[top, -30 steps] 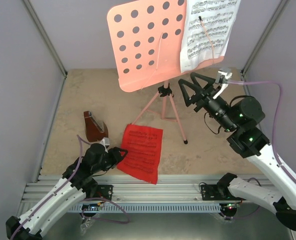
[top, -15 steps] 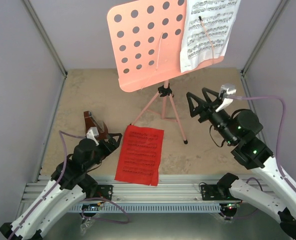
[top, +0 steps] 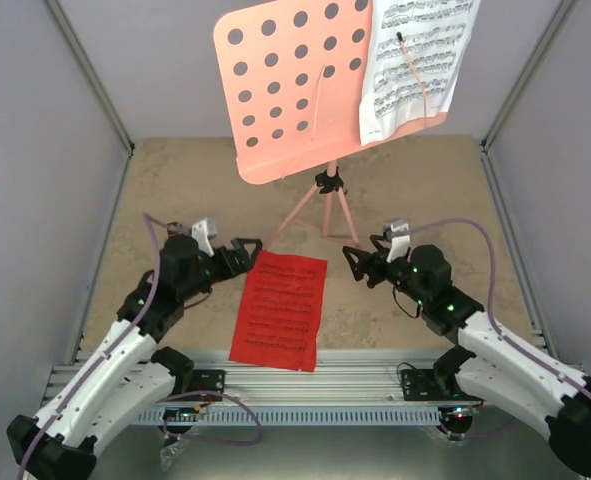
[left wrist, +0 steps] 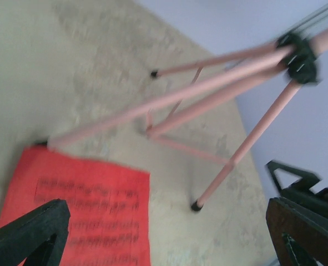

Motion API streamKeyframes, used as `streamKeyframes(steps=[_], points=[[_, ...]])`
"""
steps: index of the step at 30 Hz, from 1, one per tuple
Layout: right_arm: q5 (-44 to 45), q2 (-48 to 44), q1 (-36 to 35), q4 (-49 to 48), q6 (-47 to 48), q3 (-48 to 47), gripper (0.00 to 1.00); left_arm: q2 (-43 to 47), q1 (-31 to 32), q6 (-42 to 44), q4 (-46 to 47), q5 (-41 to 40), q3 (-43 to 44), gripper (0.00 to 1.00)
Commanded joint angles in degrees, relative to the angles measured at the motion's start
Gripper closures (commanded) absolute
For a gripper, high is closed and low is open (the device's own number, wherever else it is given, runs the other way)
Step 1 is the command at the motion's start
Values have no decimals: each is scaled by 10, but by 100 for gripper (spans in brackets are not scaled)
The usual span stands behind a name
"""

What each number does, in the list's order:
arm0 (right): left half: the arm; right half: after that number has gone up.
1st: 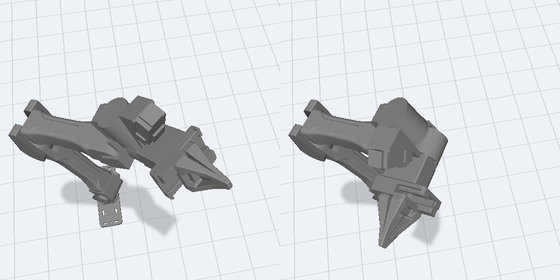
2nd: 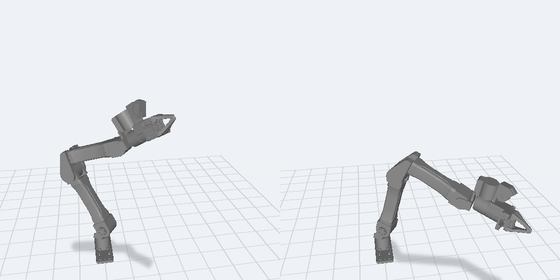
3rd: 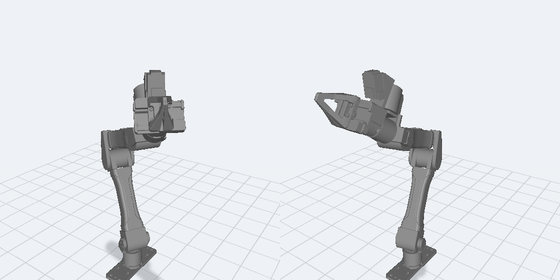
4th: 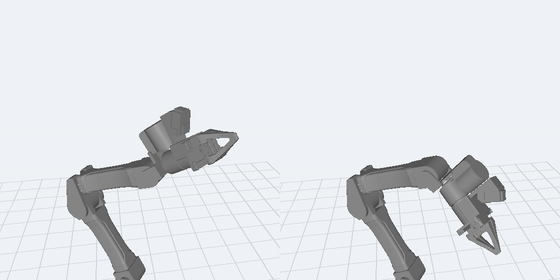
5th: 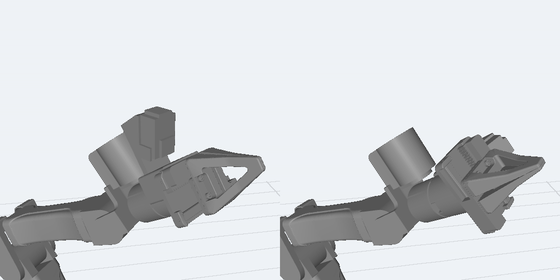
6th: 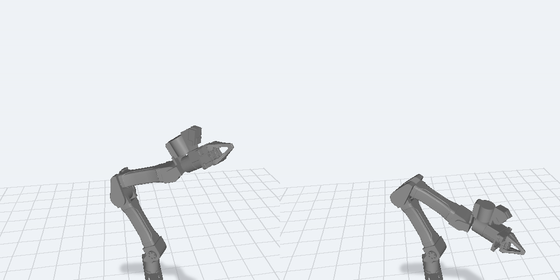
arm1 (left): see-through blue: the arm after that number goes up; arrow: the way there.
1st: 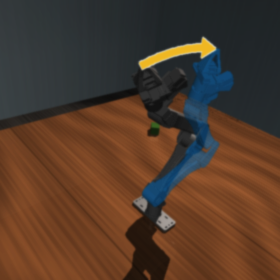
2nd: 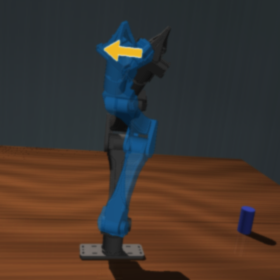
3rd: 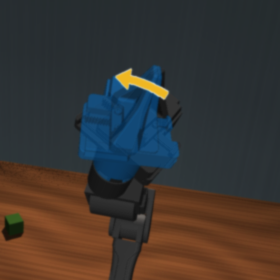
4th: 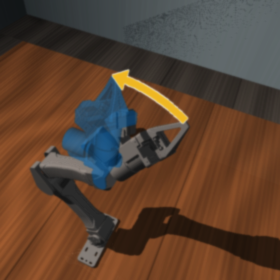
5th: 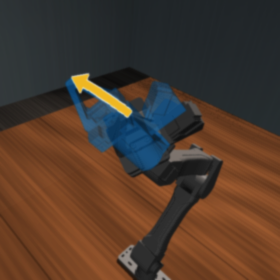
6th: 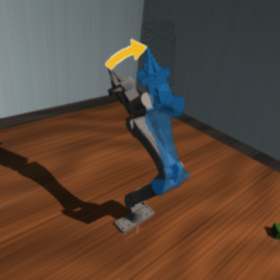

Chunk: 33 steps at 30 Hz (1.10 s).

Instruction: Pack up the instrument practice props

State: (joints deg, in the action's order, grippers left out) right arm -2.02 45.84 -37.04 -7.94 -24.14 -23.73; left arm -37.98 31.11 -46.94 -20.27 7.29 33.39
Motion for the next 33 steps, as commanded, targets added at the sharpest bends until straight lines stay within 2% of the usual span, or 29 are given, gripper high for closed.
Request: streamKeyframes(steps=[1, 4, 7, 12, 15, 18, 21, 25, 26, 28, 33], points=[[-64, 81, 37, -84, 19, -42, 11, -59, -84, 121, 49, 111, 95, 0], [-96, 141, 51, -86, 31, -77, 11, -114, -129, 149, 56, 152, 141, 1], [-99, 188, 51, -94, 50, -109, 13, -141, -166, 149, 103, 176, 148, 1], [-76, 235, 53, -119, 102, -148, 19, -145, -168, 259, 101, 44, 162, 1], [-76, 266, 53, -121, 132, -173, 29, -129, -168, 308, 103, -29, 150, 1], [-93, 286, 53, -124, 158, -189, 46, -104, -168, 325, 128, -43, 118, 1], [-104, 280, 53, -146, 167, -181, 70, -93, -168, 333, 128, -53, 113, 1], [-75, 254, 50, -177, 155, -152, 96, -97, -167, 337, 124, -60, 113, 1], [-61, 246, 47, -184, 151, -145, 99, -99, -168, 335, 123, -59, 113, 1], [-25, 228, 39, -197, 141, -131, 99, -103, -168, 335, 123, -55, 113, 1], [143, 204, 4, -170, 111, -129, 100, -104, -168, 333, 119, -56, 114, 1]])
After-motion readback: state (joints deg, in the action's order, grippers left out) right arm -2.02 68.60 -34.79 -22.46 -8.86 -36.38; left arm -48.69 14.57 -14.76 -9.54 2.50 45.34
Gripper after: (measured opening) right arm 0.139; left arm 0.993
